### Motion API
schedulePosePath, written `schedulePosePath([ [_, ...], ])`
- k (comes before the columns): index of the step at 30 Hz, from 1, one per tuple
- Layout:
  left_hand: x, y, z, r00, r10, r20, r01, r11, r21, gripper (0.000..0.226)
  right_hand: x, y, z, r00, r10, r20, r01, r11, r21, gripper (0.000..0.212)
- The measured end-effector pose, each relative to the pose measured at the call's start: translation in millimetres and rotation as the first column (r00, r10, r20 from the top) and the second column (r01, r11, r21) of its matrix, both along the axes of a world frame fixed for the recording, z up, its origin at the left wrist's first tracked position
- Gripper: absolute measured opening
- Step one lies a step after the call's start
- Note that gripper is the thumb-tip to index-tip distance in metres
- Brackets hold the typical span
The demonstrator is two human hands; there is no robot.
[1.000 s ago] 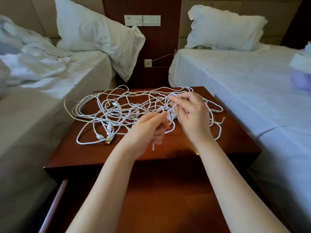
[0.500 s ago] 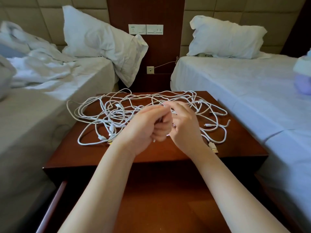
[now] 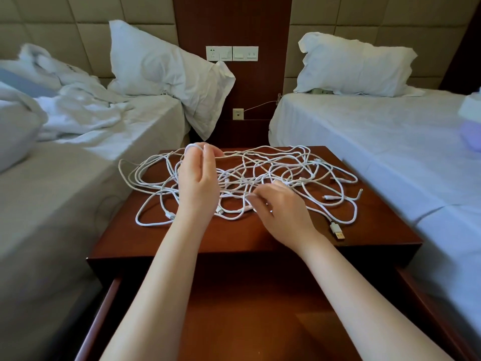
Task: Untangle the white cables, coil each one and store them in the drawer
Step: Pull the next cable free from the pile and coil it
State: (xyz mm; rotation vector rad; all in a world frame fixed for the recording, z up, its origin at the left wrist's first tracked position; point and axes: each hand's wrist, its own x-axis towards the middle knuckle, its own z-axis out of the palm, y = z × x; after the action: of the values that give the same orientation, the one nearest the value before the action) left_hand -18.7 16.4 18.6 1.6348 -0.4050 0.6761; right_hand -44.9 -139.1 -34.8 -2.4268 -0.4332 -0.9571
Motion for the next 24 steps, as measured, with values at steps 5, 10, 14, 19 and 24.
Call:
schedulePosePath([
  [5, 6, -1, -16, 0.985, 0.158, 0.074, -0.173, 0.942, 0.286, 0.027, 5, -1, -1, 0.976, -0.104, 0.194, 0.099, 0.995, 0.034, 0.025],
  [10, 0, -13, -20, 0.992, 0.078, -0.097, -0.039, 0.933, 0.359, 0.028, 3, -5, 1, 0.92, -0.132, 0.369, 0.097, 0.989, 0.112, 0.026],
  [14, -11, -25, -13, 0.932, -0.159, -0.326, 0.236, 0.948, 0.212, 0.035, 2, -13, 14, 0.918, -0.068, 0.39, -0.016, 0.978, 0.208, 0.027],
  [19, -20, -27, -7, 0.731, -0.477, -0.489, 0.568, 0.822, 0.048, 0.045, -4, -21, 35, 0.973, 0.087, 0.214, -0.165, 0.912, 0.376, 0.011],
  [24, -26, -22, -3, 0.504, -0.66, -0.557, 0.779, 0.626, -0.036, 0.036, -6, -20, 37, 0.97, 0.224, 0.091, -0.239, 0.828, 0.507, 0.009],
])
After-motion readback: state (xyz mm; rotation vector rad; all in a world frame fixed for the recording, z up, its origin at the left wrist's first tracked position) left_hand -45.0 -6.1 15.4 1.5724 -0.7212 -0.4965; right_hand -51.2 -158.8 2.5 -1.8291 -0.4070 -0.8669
